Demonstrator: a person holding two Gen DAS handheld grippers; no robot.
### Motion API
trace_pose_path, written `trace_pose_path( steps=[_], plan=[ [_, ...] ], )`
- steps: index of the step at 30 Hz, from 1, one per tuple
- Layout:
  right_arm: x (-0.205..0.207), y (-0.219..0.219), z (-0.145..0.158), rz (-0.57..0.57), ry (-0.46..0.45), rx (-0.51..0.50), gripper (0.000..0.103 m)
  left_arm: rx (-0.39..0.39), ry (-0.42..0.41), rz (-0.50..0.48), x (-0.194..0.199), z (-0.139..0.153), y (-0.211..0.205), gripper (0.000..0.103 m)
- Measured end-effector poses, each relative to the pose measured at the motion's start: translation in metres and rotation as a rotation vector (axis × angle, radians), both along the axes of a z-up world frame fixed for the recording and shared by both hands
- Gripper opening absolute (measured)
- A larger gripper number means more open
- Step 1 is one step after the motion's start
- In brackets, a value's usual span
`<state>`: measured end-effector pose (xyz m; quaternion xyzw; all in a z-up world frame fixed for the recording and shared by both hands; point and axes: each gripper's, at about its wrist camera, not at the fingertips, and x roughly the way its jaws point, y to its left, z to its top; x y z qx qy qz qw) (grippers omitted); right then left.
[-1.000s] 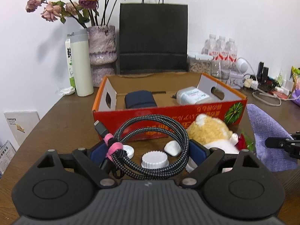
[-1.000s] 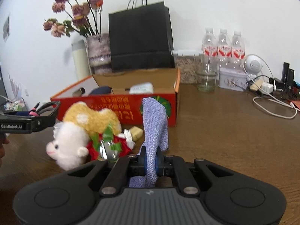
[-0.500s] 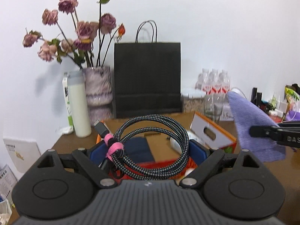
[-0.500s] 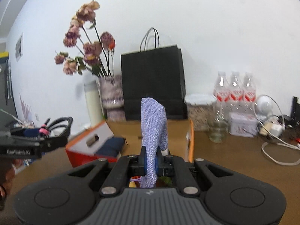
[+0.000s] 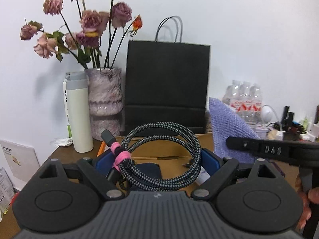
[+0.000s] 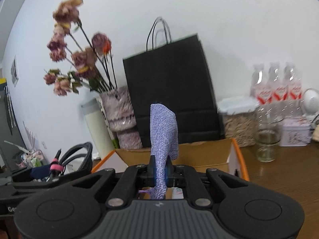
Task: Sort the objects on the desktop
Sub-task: 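Carry the cable and purple pouch over the box and lower the pouch inside, then open the right gripper to drop the pouch while the left gripper releases the cable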
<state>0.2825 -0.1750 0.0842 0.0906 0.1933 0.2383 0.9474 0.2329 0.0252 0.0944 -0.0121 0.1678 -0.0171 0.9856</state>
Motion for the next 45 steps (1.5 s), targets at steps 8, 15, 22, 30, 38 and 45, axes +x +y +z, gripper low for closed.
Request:
trace_pose_path(
  steps=[8,15,22,30,38,45],
  plan=[
    [0.037,0.031,-0.032,0.054,0.058,-0.107,0.006,0.035,0.069,0.02,0.051,-0.025,0.008,0.091],
    [0.044,0.036,-0.049,0.082,0.109,-0.147,0.006,0.074,0.139,0.012,0.068,-0.05,0.009,0.091],
    [0.039,0.037,-0.056,0.074,0.129,-0.18,0.007,0.095,0.167,0.0,0.068,-0.06,0.004,0.091],
    [0.038,0.036,-0.056,0.064,0.141,-0.193,0.012,0.098,0.18,0.009,0.069,-0.064,0.005,0.092],
    [0.035,0.033,-0.046,0.054,0.144,-0.194,0.023,0.079,0.178,-0.003,0.065,-0.059,0.005,0.094],
    [0.035,0.026,-0.037,-0.029,0.12,-0.213,0.066,0.101,0.104,0.066,0.059,-0.051,0.007,0.103]
  ],
)
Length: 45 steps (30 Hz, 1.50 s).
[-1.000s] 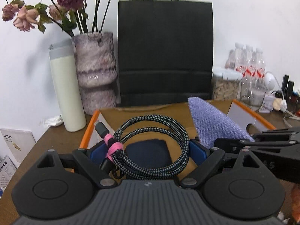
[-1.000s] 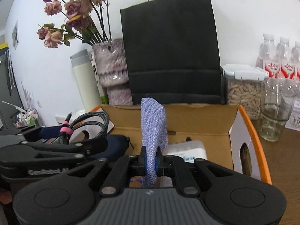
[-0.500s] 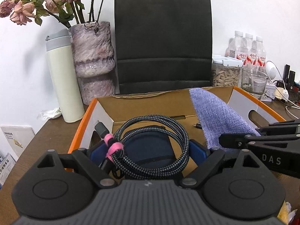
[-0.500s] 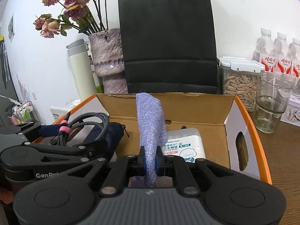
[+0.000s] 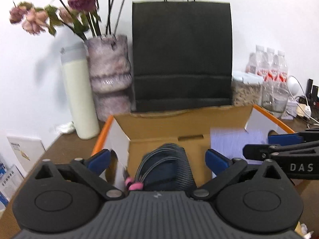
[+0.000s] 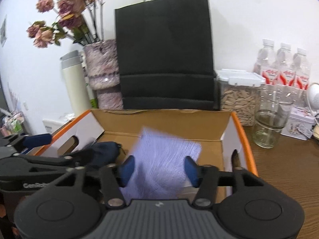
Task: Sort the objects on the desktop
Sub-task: 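Open the right gripper to drop the pouch while the left gripper releases the cable, then withdraw both grippers from the box toward the items on the table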
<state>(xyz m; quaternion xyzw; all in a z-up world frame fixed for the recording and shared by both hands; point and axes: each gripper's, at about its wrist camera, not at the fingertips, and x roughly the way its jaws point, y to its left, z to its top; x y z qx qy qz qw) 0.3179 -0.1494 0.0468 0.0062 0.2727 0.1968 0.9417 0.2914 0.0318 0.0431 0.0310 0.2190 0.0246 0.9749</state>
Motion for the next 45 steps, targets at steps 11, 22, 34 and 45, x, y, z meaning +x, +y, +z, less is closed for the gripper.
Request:
trace_pose_path(
  steps=[11,22,34,45],
  plan=[
    [-0.002,-0.005,0.006,-0.024,-0.026,-0.019,0.103,-0.019,-0.033,0.044,-0.003,0.007,0.004,0.103],
    [-0.023,-0.019,0.014,-0.051,-0.089,-0.023,0.103,-0.025,-0.111,0.028,-0.035,0.016,0.005,0.103],
    [-0.085,-0.049,0.011,-0.072,-0.122,-0.049,0.103,-0.014,-0.094,0.012,-0.09,0.009,0.016,0.103],
    [-0.146,-0.059,-0.011,-0.045,-0.069,-0.052,0.103,-0.049,-0.023,-0.009,-0.132,-0.005,0.024,0.103]
  ],
)
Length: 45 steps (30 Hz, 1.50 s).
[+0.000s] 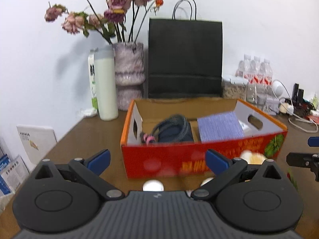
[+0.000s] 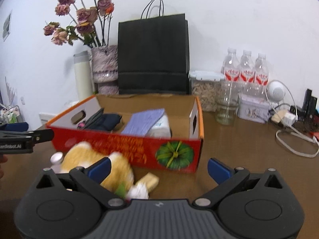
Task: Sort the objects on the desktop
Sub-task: 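Withdraw both grippers from the box toward the items on the table, then grasp the white ribbed cap with the left gripper while the right gripper grasps the red-green ornament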
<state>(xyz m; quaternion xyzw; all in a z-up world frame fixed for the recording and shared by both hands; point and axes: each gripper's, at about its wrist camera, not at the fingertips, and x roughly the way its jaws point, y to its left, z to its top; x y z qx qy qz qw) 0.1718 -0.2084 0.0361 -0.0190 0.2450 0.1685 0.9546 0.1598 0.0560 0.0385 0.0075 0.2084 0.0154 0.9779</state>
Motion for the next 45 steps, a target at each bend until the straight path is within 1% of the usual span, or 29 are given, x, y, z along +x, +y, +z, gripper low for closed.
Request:
trace_pose_path(
  steps=[5,11,15,20,22,24,28,31,32,33,34,36,38,40,41,42,43,44,45],
  plan=[
    [-0.017,0.0,-0.008,0.018,0.029,0.013,0.103,-0.006,0.024,-0.007,-0.006,-0.007,0.001,0.103],
    [-0.025,0.002,-0.013,0.035,0.059,0.003,0.103,-0.014,0.072,-0.013,-0.008,-0.014,0.0,0.103],
    [-0.023,0.007,-0.02,0.043,0.086,-0.023,0.102,-0.016,0.103,-0.026,-0.007,-0.021,-0.002,0.103],
    [-0.02,0.007,-0.023,0.039,0.097,-0.017,0.1,-0.026,0.129,-0.045,-0.003,-0.027,-0.004,0.103],
    [-0.019,0.007,-0.025,0.04,0.107,-0.02,0.09,-0.031,0.141,-0.055,-0.001,-0.029,-0.005,0.103],
    [-0.017,0.008,-0.028,0.048,0.125,-0.02,0.085,-0.035,0.146,-0.07,0.0,-0.031,-0.006,0.103],
    [-0.017,0.009,-0.03,0.067,0.145,0.0,0.07,-0.036,0.168,-0.083,0.004,-0.034,-0.008,0.103],
    [-0.017,0.009,-0.03,0.069,0.149,0.005,0.064,-0.049,0.195,-0.091,0.008,-0.037,-0.006,0.097],
    [-0.016,0.009,-0.031,0.069,0.152,0.006,0.063,-0.049,0.203,-0.093,0.009,-0.038,-0.007,0.092],
    [-0.016,0.009,-0.031,0.071,0.156,0.006,0.059,-0.049,0.208,-0.096,0.01,-0.038,-0.007,0.086],
    [-0.015,0.009,-0.031,0.073,0.159,0.006,0.056,-0.05,0.211,-0.1,0.011,-0.039,-0.007,0.084],
    [-0.016,0.009,-0.032,0.08,0.162,0.008,0.054,-0.063,0.214,-0.103,0.012,-0.04,-0.006,0.074],
    [-0.016,0.01,-0.032,0.087,0.162,0.008,0.052,-0.077,0.22,-0.107,0.014,-0.041,-0.004,0.068],
    [-0.017,0.01,-0.032,0.095,0.167,0.01,0.046,-0.086,0.228,-0.112,0.015,-0.041,-0.003,0.062],
    [-0.017,0.01,-0.032,0.098,0.168,0.009,0.043,-0.082,0.23,-0.114,0.015,-0.042,-0.004,0.057],
    [-0.017,0.011,-0.032,0.1,0.167,0.01,0.042,-0.079,0.229,-0.117,0.014,-0.042,-0.005,0.051],
    [-0.017,0.011,-0.031,0.1,0.166,0.009,0.042,-0.078,0.229,-0.126,0.014,-0.042,-0.006,0.048],
    [-0.018,0.011,-0.031,0.098,0.164,0.008,0.042,-0.078,0.228,-0.134,0.014,-0.041,-0.006,0.041],
    [-0.018,0.01,-0.032,0.097,0.163,0.008,0.041,-0.076,0.227,-0.136,0.013,-0.041,-0.007,0.041]
  ],
)
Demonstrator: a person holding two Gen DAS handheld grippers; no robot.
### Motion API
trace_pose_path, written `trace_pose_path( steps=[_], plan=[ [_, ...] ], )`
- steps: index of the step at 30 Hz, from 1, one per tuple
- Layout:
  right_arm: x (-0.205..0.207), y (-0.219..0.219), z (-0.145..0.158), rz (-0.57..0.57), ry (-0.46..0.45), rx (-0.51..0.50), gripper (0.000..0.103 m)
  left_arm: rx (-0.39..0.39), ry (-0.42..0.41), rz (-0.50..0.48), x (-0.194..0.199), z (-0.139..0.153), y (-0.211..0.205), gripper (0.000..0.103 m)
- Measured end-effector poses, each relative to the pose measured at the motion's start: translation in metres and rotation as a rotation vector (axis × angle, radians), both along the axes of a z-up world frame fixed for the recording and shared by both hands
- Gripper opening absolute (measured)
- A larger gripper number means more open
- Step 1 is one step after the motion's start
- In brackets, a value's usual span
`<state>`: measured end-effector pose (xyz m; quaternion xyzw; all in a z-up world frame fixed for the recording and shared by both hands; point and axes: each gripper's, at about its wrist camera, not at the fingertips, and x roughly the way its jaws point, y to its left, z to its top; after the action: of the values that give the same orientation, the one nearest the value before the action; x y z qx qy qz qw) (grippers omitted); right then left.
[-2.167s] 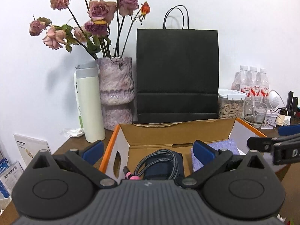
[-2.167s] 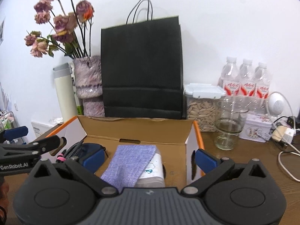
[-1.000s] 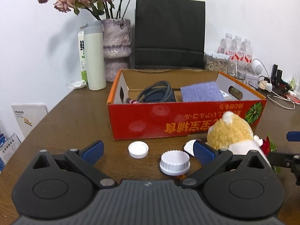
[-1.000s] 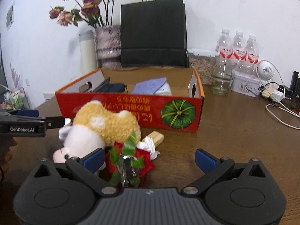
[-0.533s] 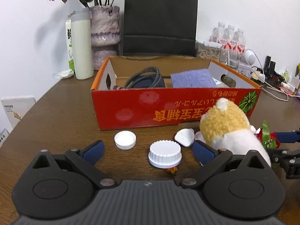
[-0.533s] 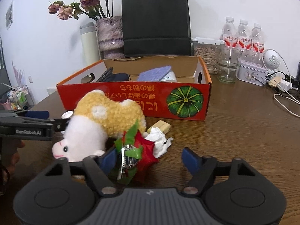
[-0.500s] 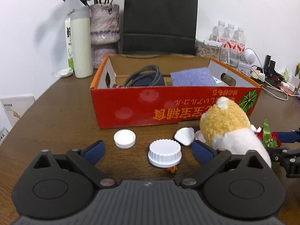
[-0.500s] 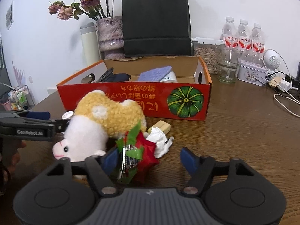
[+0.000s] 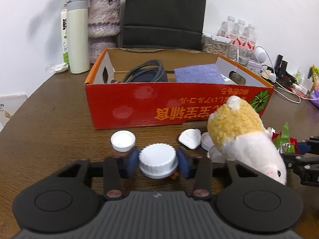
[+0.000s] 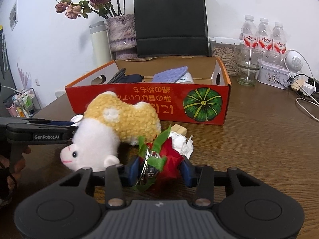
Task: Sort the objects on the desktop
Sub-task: 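Grasp the white ribbed cap with the left gripper while the right gripper grasps the red-green ornament, then carry the white cap and red-green ornament over the box with both grippers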
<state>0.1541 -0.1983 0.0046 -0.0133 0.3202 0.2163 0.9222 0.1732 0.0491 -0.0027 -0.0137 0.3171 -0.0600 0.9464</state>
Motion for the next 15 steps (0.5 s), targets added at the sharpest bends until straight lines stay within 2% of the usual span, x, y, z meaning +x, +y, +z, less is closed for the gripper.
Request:
trace_pose_path(
  steps=[6,15],
  plan=[
    [-0.003,-0.002,0.004,0.003,-0.022,0.009,0.036,-0.002,-0.019,0.019,-0.003,0.002,0.001,0.04],
    [-0.011,-0.007,0.014,0.01,-0.069,0.036,0.035,-0.02,-0.076,0.053,-0.019,0.013,0.005,0.04]
  ],
)
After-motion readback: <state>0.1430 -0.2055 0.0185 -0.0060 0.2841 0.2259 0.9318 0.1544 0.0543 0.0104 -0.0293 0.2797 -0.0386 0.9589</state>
